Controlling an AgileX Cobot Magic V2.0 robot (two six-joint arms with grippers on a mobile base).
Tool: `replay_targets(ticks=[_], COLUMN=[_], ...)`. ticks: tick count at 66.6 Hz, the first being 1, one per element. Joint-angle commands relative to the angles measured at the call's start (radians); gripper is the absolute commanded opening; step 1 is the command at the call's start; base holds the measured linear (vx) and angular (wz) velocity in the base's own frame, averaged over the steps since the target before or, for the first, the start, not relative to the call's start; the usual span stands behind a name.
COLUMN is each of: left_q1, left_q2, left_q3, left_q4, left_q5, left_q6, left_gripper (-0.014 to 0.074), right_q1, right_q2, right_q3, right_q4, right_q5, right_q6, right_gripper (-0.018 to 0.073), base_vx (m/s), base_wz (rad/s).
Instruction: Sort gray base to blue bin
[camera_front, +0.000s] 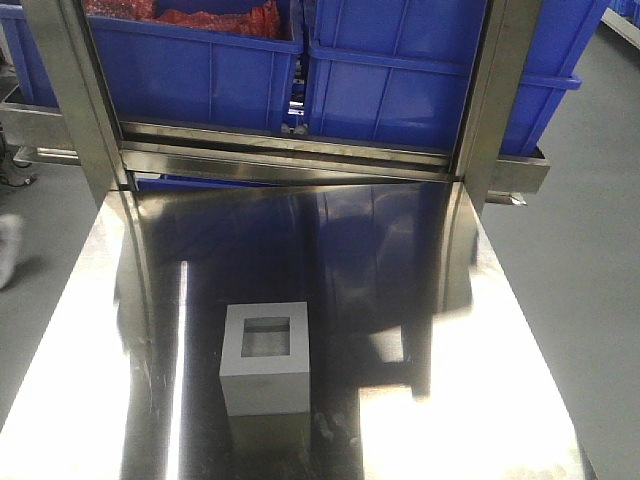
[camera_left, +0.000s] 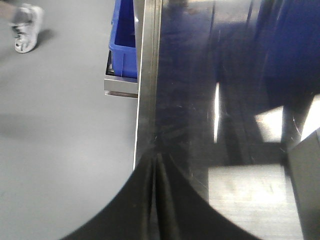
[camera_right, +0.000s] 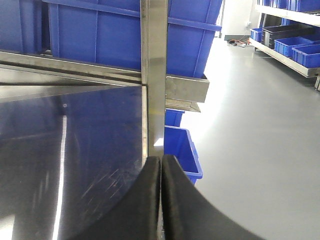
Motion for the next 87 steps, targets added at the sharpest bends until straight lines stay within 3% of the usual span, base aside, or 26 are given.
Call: replay_targets(ticks=[1,14,34,58,64,71,77,87], left_q1=[0.002,0.002,0.002,0.002,0.001,0.001,0.001,0.000], left_q2=[0.001,0.001,0.001,0.001,0.020,0.057,0.097,0.181], left_q3=[-0.033,-0.033,-0.033,-0.037,-0.060,-0.098,-0.134,-0.153], left_q4=[-0.004,-0.004,-0.004,-0.031,-0.129,-0.334,-0.559,-0.996], left_q5=[-0.049,-0.046,-0.058,-0.091,-0.091,-0.078,-0.059,-0.025], left_q6=[0.002,0.002,0.009,-0.023,0.026,0.225,0.448,0.795], left_gripper=[0.0021,0.0125,0.0403,0.0417,0.0417,0.0417,0.0417,0.0417], right_q1=[-0.006,-0.006,-0.006,-0.006,-0.006,-0.006,-0.006,-0.006], right_q2=[-0.008,-0.008,-0.008,-0.008,-0.008,-0.008,-0.008,-0.008], right_q3=[0.005,0.005,0.005,0.005,0.005,0.005,0.005,0.005], right_q4=[-0.009,-0.009,-0.009,-0.009,-0.009,-0.009,-0.009,-0.009], right_q5=[-0.079,-0.078,-0.078,-0.078,-0.078,-0.078,-0.078,-0.079], right_q6=[-0.007,-0.007,-0.007,-0.007,-0.007,-0.007,-0.007,-0.007], right_gripper=[-0.0005,-0.0005,-0.0005,-0.0005,-0.0005,-0.0005,-0.0005,-0.0005], base_vx=[0.00,0.00,0.00,0.00,0.00,0.00,0.00,0.00], base_wz=[0.00,0.00,0.00,0.00,0.00,0.00,0.00,0.00])
